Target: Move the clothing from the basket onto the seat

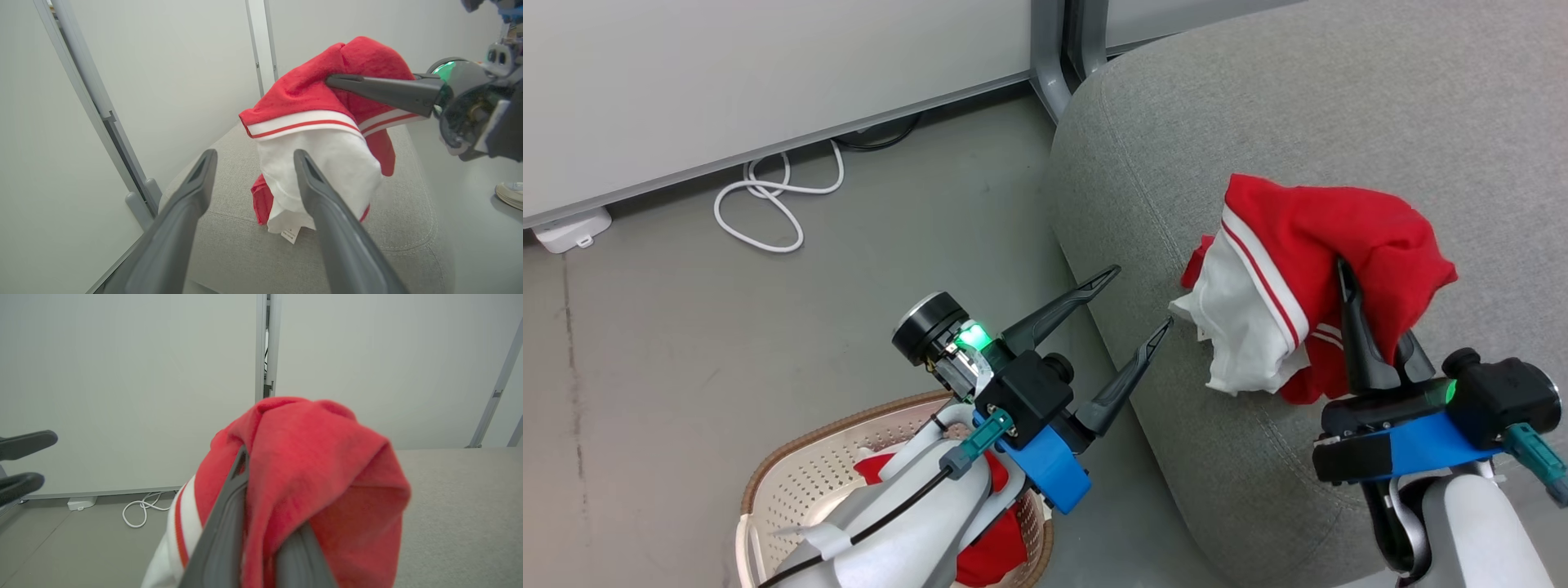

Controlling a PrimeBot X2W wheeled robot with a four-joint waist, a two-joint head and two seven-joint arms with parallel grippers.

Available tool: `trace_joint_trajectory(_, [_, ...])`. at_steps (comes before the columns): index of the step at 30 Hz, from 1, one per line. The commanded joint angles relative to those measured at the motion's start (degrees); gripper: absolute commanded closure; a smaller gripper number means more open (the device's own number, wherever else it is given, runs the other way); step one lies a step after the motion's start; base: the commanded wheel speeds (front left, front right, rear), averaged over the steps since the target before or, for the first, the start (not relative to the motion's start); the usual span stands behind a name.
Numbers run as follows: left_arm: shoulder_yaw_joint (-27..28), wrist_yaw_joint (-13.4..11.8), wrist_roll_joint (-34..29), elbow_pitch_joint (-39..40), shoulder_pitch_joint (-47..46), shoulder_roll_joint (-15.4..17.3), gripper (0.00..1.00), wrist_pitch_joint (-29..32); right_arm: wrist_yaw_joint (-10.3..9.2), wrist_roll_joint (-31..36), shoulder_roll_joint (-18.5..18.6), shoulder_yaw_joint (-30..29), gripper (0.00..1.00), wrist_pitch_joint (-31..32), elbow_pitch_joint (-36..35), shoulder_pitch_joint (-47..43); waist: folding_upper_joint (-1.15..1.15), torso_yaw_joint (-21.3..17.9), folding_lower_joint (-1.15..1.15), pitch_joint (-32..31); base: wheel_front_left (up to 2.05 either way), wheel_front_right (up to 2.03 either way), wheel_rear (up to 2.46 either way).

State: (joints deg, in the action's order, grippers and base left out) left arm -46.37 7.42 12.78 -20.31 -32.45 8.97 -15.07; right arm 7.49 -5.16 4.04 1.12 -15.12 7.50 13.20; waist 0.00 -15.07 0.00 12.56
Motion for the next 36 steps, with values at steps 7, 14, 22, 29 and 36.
trace_joint_trajectory(7, [0.5,0.0,-0.3,0.3,-1.5,0.5,0.00,-0.2,0.01,0.7,1.0,-3.8,1.00,-0.1,-2.2,4.6,0.00,1.0,0.00,1.4,0.00,0.00,0.00])
trace_joint_trajectory(14, [0.6,-0.1,-1.3,0.2,-3.4,0.5,0.00,-0.2,0.01,1.3,3.5,-9.3,1.00,-0.1,-3.0,14.5,0.00,2.4,0.00,6.0,0.00,0.00,0.00])
trace_joint_trajectory(22, [-0.1,0.0,-2.4,0.1,-7.7,0.4,0.00,-0.2,0.01,2.2,9.3,-16.2,1.00,0.0,-2.1,27.2,0.00,5.3,0.00,14.8,0.00,0.00,0.00])
trace_joint_trajectory(29, [-0.7,0.0,-2.8,0.7,-10.3,-0.3,0.00,-0.2,0.01,2.7,13.7,-21.2,1.00,0.0,2.9,33.6,0.00,8.2,0.00,19.6,0.00,0.00,0.00])
trace_joint_trajectory(36, [-0.3,0.0,-3.5,1.1,-12.3,-0.3,0.00,-0.2,0.01,4.1,15.9,-21.9,1.00,-0.1,11.8,37.4,0.00,9.8,0.00,23.5,0.00,0.00,0.00])
